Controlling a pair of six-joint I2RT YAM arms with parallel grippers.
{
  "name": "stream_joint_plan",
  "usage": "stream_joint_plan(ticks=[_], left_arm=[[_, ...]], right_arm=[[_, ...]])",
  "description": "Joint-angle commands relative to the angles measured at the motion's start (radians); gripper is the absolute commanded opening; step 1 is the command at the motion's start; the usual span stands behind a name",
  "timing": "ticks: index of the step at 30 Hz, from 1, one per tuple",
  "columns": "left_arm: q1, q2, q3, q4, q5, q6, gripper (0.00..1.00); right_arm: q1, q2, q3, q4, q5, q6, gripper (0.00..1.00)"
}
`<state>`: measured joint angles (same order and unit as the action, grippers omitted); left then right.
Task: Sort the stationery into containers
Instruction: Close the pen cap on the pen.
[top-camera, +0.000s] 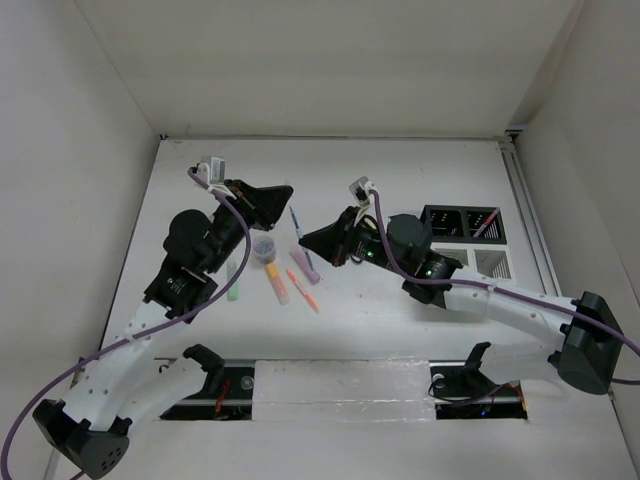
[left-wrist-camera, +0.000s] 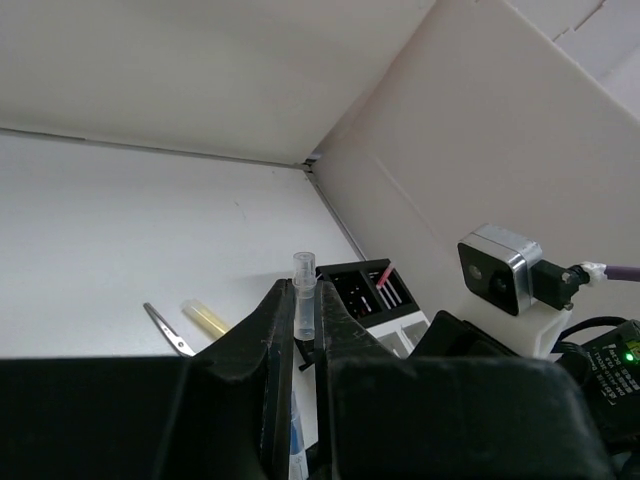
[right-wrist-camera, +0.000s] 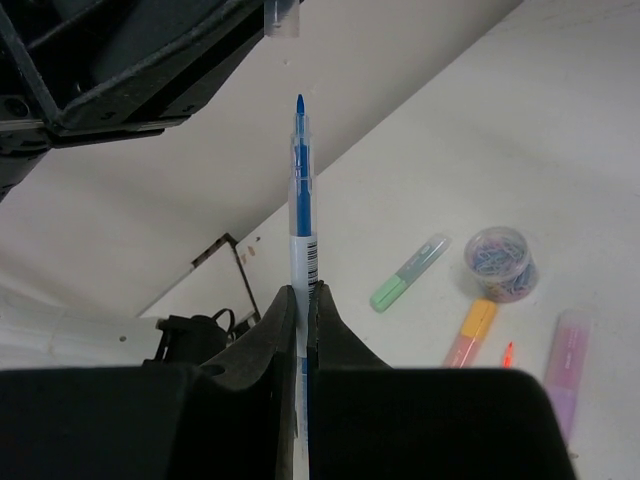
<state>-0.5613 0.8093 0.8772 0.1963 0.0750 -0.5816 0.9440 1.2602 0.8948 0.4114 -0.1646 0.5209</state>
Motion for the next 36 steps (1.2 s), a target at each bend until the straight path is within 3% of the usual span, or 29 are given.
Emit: stream_joint_plan(ticks=[1,36], left_arm=[[-0.003,-0.024,-0.010,0.071,0.019,0.014,0.00],[-0.003,-0.016,-0.047,0.117,0.019,0.023,0.00]], right_arm=[[-0.001,-0.008,0.049,0.052,0.002,-0.009,0.00],[-0.019,-0.036,0.058,0.041,-0.012,-0.009,0.00]])
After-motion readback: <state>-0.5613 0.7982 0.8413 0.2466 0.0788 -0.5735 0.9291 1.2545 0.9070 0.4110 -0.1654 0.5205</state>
